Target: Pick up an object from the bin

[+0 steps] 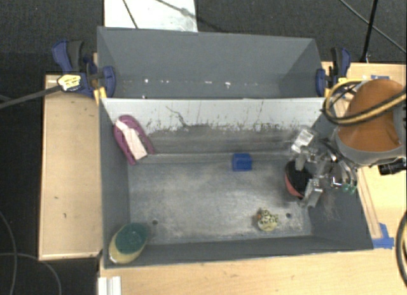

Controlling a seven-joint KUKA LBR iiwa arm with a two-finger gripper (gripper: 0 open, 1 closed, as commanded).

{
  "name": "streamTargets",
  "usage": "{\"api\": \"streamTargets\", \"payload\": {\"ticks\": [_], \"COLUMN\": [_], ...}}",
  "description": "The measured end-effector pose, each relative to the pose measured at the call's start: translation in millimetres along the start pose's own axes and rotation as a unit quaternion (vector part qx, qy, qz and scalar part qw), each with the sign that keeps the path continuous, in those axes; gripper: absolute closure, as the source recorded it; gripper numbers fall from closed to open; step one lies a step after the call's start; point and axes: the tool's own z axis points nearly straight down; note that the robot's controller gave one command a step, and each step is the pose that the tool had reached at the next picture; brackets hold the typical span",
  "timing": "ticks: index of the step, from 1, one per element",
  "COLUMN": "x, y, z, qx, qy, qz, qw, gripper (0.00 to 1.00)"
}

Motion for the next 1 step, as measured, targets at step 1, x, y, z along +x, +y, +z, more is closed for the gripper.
{"api": "streamTargets", "payload": {"ticks": [1], "x": [-3.0], "y": [1.5], "z": [1.2], "qx": [0.000], "qy": [-0.0001], "qz": [0.085], "qw": [0.9964], "gripper": [0.00]}}
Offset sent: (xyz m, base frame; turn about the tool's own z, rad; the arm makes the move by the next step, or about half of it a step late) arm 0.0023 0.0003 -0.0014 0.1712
